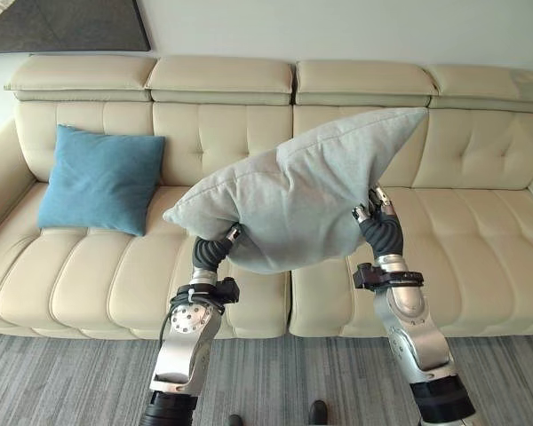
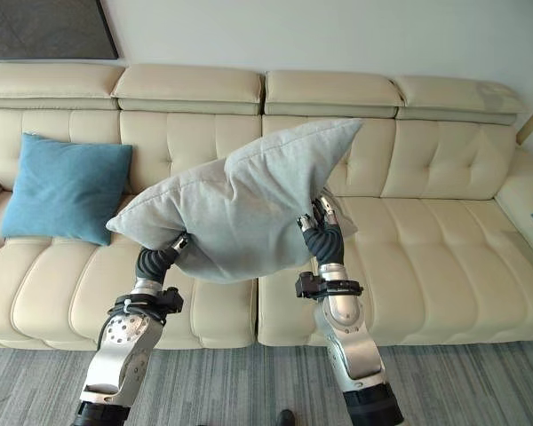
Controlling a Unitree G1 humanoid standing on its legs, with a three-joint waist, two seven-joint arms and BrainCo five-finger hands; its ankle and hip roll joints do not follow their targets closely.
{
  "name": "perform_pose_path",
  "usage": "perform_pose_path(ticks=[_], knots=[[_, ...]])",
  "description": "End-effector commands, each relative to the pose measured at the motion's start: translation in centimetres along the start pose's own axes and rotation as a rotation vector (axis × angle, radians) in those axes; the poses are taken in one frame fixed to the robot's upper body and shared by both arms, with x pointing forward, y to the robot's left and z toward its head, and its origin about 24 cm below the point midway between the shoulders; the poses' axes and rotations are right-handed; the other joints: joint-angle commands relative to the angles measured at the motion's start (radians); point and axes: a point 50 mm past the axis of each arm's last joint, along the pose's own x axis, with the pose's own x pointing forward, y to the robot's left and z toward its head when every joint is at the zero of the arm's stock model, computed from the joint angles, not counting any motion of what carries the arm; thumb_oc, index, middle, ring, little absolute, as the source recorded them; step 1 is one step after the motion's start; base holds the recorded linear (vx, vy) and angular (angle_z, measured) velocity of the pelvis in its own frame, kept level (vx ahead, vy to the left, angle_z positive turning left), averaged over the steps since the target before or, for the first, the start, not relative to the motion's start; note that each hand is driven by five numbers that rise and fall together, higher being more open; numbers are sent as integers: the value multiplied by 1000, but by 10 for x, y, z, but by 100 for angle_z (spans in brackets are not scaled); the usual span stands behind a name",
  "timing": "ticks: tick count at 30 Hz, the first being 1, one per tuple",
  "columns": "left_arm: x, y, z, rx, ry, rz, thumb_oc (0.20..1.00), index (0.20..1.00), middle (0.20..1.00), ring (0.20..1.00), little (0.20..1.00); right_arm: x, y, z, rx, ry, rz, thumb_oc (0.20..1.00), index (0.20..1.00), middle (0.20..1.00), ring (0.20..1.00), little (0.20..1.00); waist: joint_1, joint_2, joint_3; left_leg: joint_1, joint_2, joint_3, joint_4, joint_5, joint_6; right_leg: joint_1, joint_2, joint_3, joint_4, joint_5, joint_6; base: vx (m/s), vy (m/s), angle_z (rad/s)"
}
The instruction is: Pick up all the scattered cushions and arrange them neatly on the sofa.
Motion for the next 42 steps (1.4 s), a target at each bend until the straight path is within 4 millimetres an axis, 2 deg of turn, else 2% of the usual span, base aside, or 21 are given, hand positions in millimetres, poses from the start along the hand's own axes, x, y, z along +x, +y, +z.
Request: perform_pose_path(ticks=[1, 3, 4, 5, 6, 7, 9, 12, 13, 14, 17, 18, 19, 21, 22, 24, 28, 31, 33, 35, 42], knots=[[0, -77, 51, -88, -244, -349, 200, 200, 200, 200, 200, 5, 81, 63, 115, -320, 417, 200, 200, 200, 200, 200, -14, 26, -5, 33, -31, -17, 223, -117, 8, 126, 8, 23, -68, -69, -8, 135, -84, -22], [-2, -74, 47, -86, -223, -349, 200, 200, 200, 200, 200, 5, 82, 59, 113, -303, 418, 200, 200, 200, 200, 200, 4, 32, -19, -56, -57, 12, 88, -167, 50, 157, 28, 24, -80, -99, -10, 295, -63, -6], [-3, -73, 46, -83, -221, -353, 200, 200, 200, 200, 200, 5, 83, 57, 109, -298, 423, 200, 200, 200, 200, 200, 11, 44, -24, -50, -57, 10, 9, -145, 54, 170, 44, 28, -91, -106, -9, 321, 38, -1], [-4, -73, 45, -84, -216, -357, 200, 200, 200, 200, 200, 4, 85, 55, 111, -289, 435, 200, 200, 200, 200, 200, 20, 62, -27, -43, -43, 3, -163, -71, 56, 188, 66, 35, -105, -112, -9, 233, 19, -13], [-5, -73, 44, -86, -214, -356, 200, 200, 200, 200, 200, 3, 85, 55, 111, -286, 436, 200, 200, 200, 200, 200, 23, 53, -27, -11, -49, 11, -208, -60, 53, 197, 58, 40, -106, -117, -10, 372, 38, -18], [-5, -72, 45, -78, -219, -362, 200, 200, 200, 200, 200, 3, 86, 52, 112, -273, 445, 200, 200, 200, 200, 200, 35, 74, -28, -10, -20, 16, -417, 28, 39, 234, 87, 48, -108, -151, -10, 417, 12, -16], [-4, -72, 46, -72, -227, -366, 200, 200, 200, 200, 200, 7, 85, 53, 114, -274, 444, 200, 200, 200, 200, 200, 46, 79, -25, -34, -1, 52, -559, 86, 22, 271, 100, 54, -108, -180, -12, 401, 14, -3], [-5, -68, 45, -64, -217, -365, 200, 200, 200, 200, 200, 8, 90, 54, 117, -276, 448, 200, 200, 200, 200, 200, 62, 90, -30, -3, 21, 89, -579, 100, 25, 299, 123, 85, -108, -190, -8, 355, 66, -40], [-9, -64, 40, -62, -198, -357, 200, 200, 200, 200, 200, 4, 93, 53, 136, -269, 460, 200, 200, 200, 200, 200, 68, 94, -46, 31, 20, 93, -579, 146, 27, 317, 123, 102, -108, -209, 7, 345, 145, -101], [-9, -64, 40, -62, -195, -357, 200, 200, 200, 200, 200, 4, 93, 52, 138, -267, 460, 200, 200, 200, 200, 200, 70, 92, -47, 33, 18, 97, -579, 145, 28, 318, 120, 104, -108, -210, 8, 454, 195, -87], [-15, -58, 32, -55, -167, -346, 200, 200, 200, 200, 200, 0, 95, 50, 165, -259, 461, 200, 200, 200, 200, 200, 83, 75, -77, 84, 2, 107, -579, 183, 58, 353, 94, 112, -99, -230, 38, 404, 178, -30], [-16, -57, 32, -55, -167, -349, 200, 200, 200, 200, 200, -1, 96, 50, 168, -262, 465, 200, 200, 200, 200, 200, 85, 65, -85, 108, -14, 113, -579, 165, 73, 359, 77, 106, -66, -249, 52, 468, 269, 8], [-18, -57, 33, -51, -173, -354, 200, 200, 200, 200, 200, -2, 95, 52, 161, -276, 466, 200, 200, 200, 200, 200, 89, 66, -86, 152, -27, 111, -579, 148, 98, 332, 62, 89, 69, -247, 93, 349, 208, 8], [-18, -58, 34, -56, -176, -362, 200, 200, 200, 200, 200, -2, 93, 52, 156, -280, 466, 200, 200, 200, 200, 200, 90, 65, -82, 174, -38, 109, -579, 132, 106, 299, 48, 80, 173, -244, 122, 245, 163, -10], [-16, -59, 35, -56, -180, -363, 200, 200, 200, 200, 200, -2, 90, 50, 156, -273, 450, 200, 200, 200, 200, 200, 82, 83, -69, 200, -42, 89, -579, 122, 123, 217, 38, 85, 348, -180, 157, 218, 128, -13], [-15, -59, 37, -53, -187, -362, 200, 200, 200, 200, 200, -2, 89, 51, 158, -275, 439, 200, 200, 200, 200, 200, 77, 81, -71, 210, -52, 87, -579, 99, 126, 174, 18, 82, 399, -182, 162, 136, 83, 15], [-13, -62, 42, -60, -214, -383, 200, 200, 200, 200, 200, -3, 90, 54, 158, -290, 446, 200, 200, 200, 200, 200, 62, 92, -67, 225, -50, 78, -579, 57, 128, 91, -31, 13, 190, -191, 140, 139, 1, 14], [-12, -64, 42, -60, -207, -397, 200, 200, 200, 200, 200, -4, 88, 56, 168, -301, 436, 200, 200, 200, 200, 200, 39, 92, -56, 249, -48, 64, -579, 36, 124, 43, -59, 14, 5, -83, 144, 105, -87, 24], [-10, -63, 42, -50, -206, -392, 200, 200, 200, 200, 200, -5, 87, 55, 165, -299, 437, 200, 200, 200, 200, 200, 38, 86, -61, 249, -50, 65, -579, 34, 120, 64, -60, 11, -35, -72, 143, 63, -81, 30], [-12, -66, 40, -48, -189, -411, 200, 200, 200, 200, 200, -7, 86, 53, 173, -280, 433, 200, 200, 200, 200, 200, 31, 78, -71, 267, -45, 58, -579, 34, 112, 117, -48, -5, -101, -47, 115, 106, -137, 23], [-12, -70, 38, -64, -179, -408, 200, 200, 200, 200, 200, -6, 88, 54, 182, -273, 426, 200, 200, 200, 200, 200, 18, 83, -87, 304, -35, 40, -579, 3, 97, 186, -18, -12, -108, -79, 95, 104, -106, -1]])
